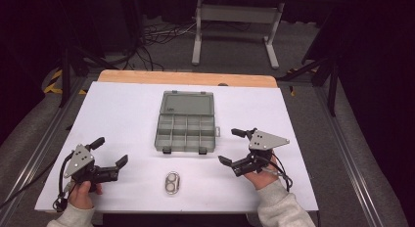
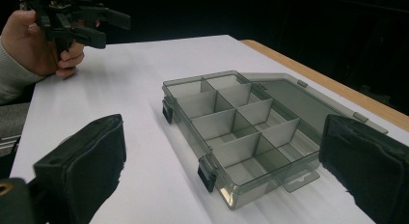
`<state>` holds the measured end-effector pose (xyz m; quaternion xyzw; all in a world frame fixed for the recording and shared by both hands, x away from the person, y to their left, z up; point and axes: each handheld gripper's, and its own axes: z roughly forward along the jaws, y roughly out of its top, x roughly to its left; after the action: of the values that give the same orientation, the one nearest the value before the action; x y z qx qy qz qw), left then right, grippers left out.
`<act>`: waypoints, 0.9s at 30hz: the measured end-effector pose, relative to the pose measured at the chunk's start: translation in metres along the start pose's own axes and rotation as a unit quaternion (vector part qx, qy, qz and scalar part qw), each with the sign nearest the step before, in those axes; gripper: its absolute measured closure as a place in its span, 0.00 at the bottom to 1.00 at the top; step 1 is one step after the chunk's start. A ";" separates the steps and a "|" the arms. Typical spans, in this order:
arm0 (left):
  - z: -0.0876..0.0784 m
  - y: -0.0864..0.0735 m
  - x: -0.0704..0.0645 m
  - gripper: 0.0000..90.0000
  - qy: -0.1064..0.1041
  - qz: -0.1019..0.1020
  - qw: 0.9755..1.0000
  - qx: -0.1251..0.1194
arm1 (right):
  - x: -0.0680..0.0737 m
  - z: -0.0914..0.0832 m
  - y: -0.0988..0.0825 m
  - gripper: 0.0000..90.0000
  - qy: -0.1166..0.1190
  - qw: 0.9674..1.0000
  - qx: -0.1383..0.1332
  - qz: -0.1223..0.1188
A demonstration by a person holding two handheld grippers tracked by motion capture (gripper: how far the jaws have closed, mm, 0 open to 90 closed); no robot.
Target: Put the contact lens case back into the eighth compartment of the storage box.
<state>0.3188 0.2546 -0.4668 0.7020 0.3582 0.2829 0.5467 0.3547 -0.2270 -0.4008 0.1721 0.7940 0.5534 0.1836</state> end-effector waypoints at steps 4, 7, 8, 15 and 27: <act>0.000 0.000 0.000 0.00 0.002 0.003 1.000 0.003 | -0.001 0.006 0.007 0.04 0.016 1.000 0.014 -0.010; 0.000 0.000 0.000 0.00 0.001 0.002 1.000 0.002 | -0.001 0.011 0.011 0.04 0.030 0.999 0.024 -0.015; 0.000 0.000 0.000 0.00 0.001 0.002 1.000 0.003 | 0.000 0.013 0.012 0.04 0.033 0.999 0.027 -0.016; 0.000 0.000 0.000 0.00 0.001 0.006 1.000 0.005 | 0.009 0.028 0.022 0.04 0.063 0.997 0.043 -0.020; 0.001 0.000 0.000 0.00 -0.001 0.006 1.000 0.004 | 0.024 0.057 0.042 0.04 0.104 0.992 0.053 -0.038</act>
<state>0.3192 0.2542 -0.4668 0.7068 0.3544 0.2840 0.5423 0.3641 -0.1550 -0.3821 0.0929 0.8432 0.5177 0.1113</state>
